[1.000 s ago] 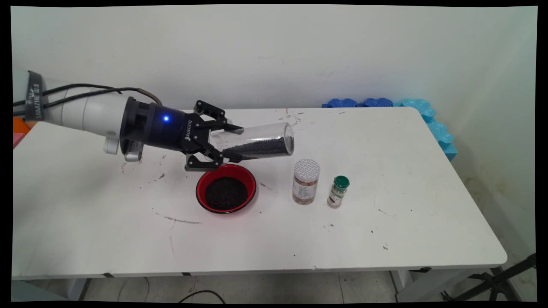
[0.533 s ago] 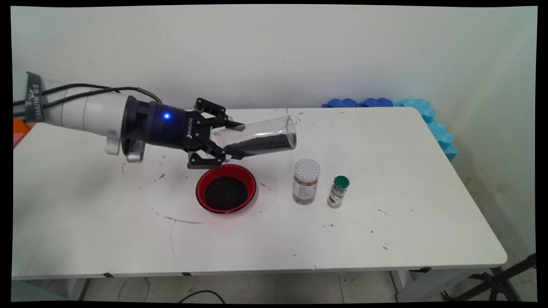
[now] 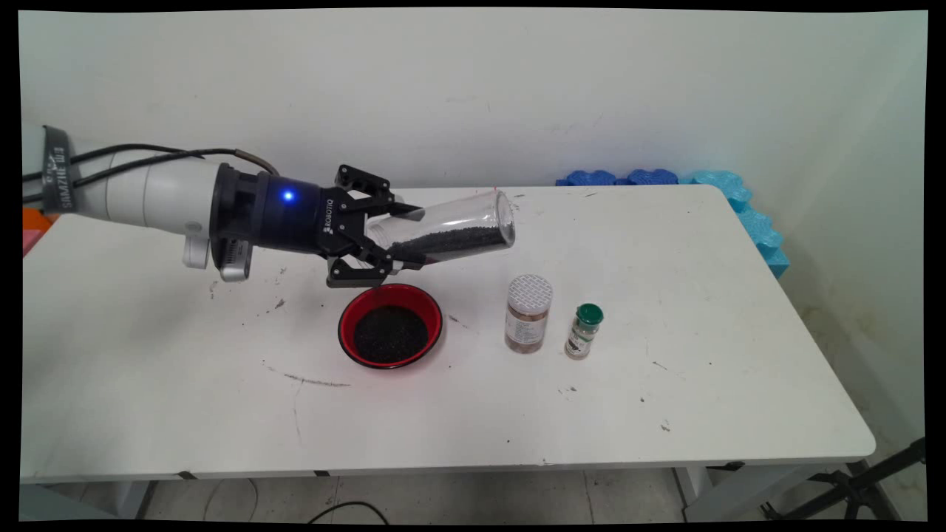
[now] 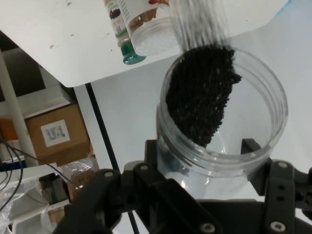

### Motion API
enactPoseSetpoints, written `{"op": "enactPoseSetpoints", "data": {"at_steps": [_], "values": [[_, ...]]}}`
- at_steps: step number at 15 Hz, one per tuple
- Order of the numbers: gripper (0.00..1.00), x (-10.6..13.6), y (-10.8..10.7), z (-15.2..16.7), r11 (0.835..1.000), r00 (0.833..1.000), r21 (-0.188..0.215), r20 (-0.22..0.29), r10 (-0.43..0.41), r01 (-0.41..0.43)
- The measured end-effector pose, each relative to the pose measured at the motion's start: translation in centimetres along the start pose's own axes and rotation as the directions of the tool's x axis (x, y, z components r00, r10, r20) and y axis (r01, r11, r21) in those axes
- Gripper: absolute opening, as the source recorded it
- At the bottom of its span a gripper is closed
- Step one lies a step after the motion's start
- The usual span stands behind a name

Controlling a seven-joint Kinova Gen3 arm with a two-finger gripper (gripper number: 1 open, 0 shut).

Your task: Pour the black seasoning powder in the red bowl

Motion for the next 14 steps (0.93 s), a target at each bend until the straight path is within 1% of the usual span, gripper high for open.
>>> {"op": "enactPoseSetpoints", "data": {"at_steps": [14], "values": [[0.00, -0.19, -0.18, 0.01, 1.000, 1.000, -0.016, 0.017, -0.014, 0.015]]}}
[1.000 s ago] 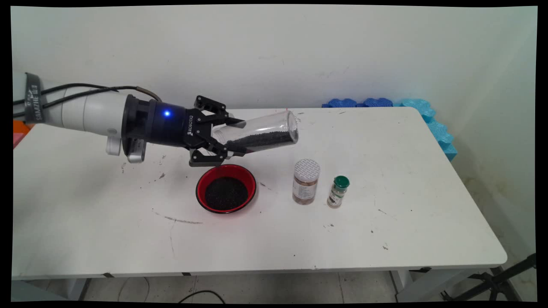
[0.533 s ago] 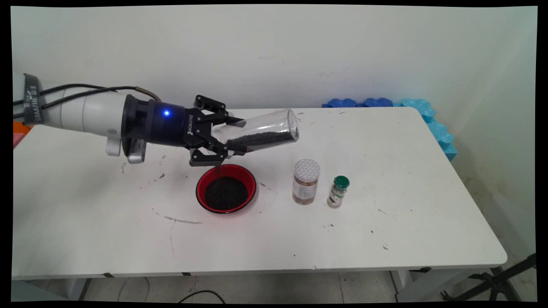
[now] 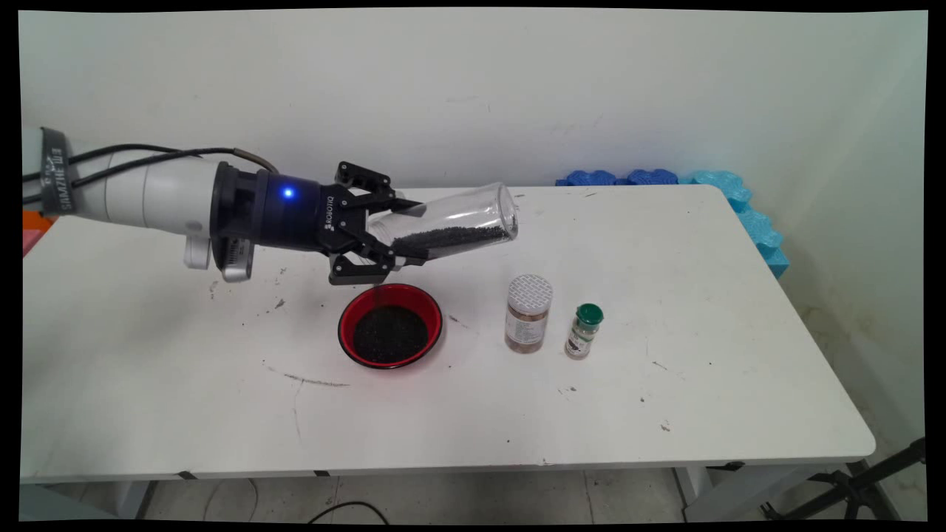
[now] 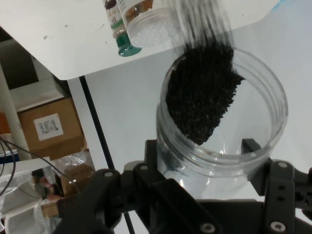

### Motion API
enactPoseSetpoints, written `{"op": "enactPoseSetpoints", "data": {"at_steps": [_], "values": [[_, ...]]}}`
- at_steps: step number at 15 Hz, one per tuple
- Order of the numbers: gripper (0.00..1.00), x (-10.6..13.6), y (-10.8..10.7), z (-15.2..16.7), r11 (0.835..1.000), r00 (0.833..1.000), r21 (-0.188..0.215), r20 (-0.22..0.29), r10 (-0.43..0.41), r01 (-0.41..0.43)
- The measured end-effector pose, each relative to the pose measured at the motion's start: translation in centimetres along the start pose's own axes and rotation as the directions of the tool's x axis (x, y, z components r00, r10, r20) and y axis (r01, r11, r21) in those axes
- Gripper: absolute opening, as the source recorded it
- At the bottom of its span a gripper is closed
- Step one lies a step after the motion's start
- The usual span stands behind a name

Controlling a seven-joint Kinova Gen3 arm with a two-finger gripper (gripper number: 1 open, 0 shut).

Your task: Pour the black seasoning powder in the red bowl

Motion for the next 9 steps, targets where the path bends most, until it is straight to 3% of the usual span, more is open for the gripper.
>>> {"op": "enactPoseSetpoints", "data": {"at_steps": [9], "values": [[0.00, 0.03, 0.25, -0.18, 1.000, 1.000, -0.019, 0.015, -0.006, 0.006]]}}
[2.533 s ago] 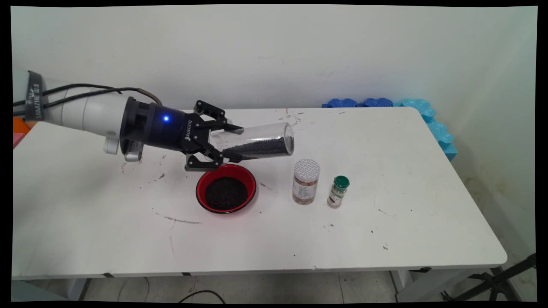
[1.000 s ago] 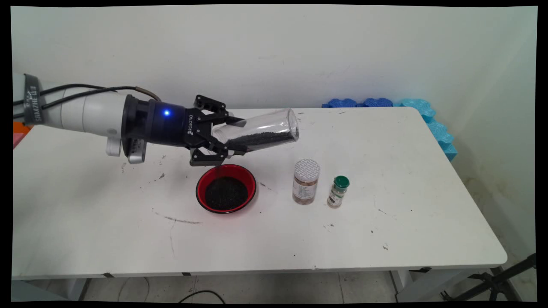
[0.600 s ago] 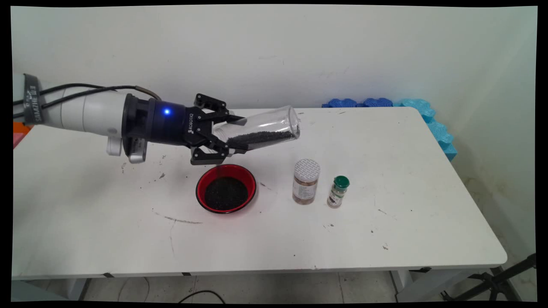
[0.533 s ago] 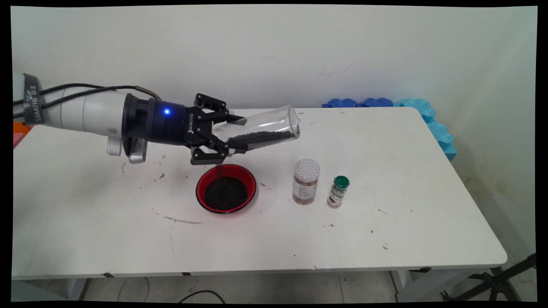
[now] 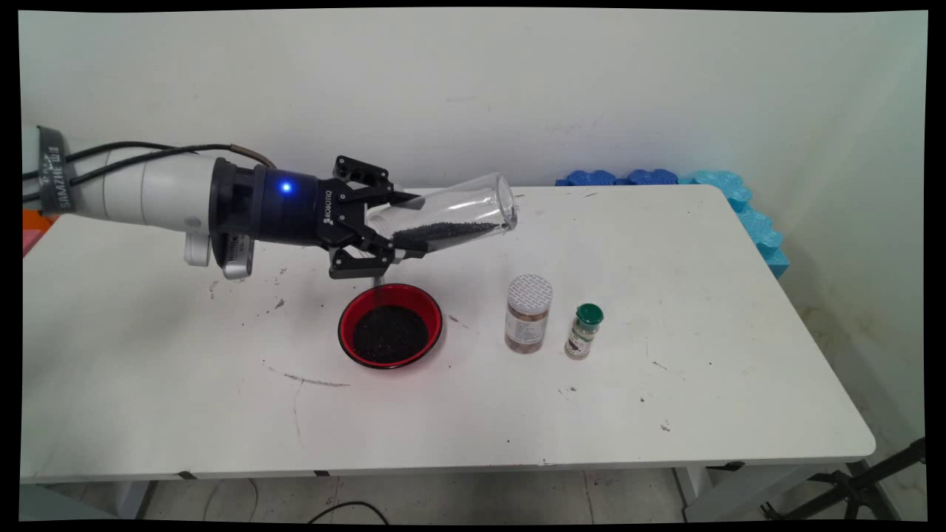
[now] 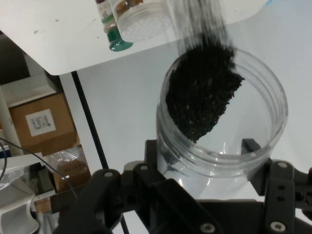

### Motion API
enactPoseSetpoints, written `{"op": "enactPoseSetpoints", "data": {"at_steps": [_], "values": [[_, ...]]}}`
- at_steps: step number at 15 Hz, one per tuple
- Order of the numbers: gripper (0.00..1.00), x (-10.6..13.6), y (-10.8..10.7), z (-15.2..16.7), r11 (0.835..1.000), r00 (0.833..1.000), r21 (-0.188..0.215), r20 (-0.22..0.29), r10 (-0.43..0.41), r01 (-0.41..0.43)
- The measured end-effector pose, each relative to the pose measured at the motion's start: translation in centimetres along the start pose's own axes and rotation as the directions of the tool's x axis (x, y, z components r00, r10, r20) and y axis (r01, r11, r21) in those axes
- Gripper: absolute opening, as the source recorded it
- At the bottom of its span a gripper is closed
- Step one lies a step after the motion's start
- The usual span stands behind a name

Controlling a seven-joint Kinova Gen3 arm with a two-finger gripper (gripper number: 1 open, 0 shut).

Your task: Pour the black seasoning powder in the red bowl

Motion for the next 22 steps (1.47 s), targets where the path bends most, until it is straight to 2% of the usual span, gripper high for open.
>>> {"op": "enactPoseSetpoints", "data": {"at_steps": [14, 22], "values": [[0.00, -0.1, 0.0, 0.3, 1.000, 0.999, -0.028, 0.032, -0.010, 0.011], [0.00, 1.2, -0.7, 0.2, 0.999, 0.999, -0.036, 0.050, -0.008, 0.010]]}}
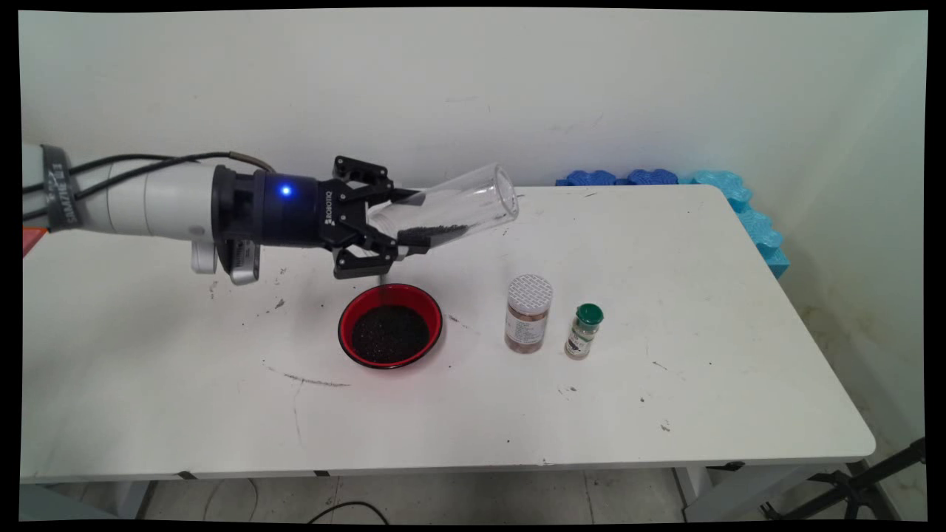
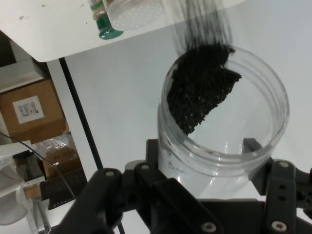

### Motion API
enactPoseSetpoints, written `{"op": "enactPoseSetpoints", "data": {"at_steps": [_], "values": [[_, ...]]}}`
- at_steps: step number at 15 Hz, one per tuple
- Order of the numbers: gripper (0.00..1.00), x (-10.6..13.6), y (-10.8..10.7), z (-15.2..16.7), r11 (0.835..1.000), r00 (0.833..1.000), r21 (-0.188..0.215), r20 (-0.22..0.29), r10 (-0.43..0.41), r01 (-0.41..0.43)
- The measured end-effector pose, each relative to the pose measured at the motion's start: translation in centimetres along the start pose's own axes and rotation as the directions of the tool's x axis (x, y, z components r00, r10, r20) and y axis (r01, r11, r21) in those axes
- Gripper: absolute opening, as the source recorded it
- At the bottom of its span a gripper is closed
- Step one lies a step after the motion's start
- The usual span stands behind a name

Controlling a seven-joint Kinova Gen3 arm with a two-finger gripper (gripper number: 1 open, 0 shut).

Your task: Pour the black seasoning powder in the red bowl

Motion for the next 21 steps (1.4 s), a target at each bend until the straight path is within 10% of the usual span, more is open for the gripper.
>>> {"op": "enactPoseSetpoints", "data": {"at_steps": [21], "values": [[0.00, 4.0, -1.8, 1.1, 0.999, 0.999, -0.018, 0.030, -0.038, 0.038]]}}
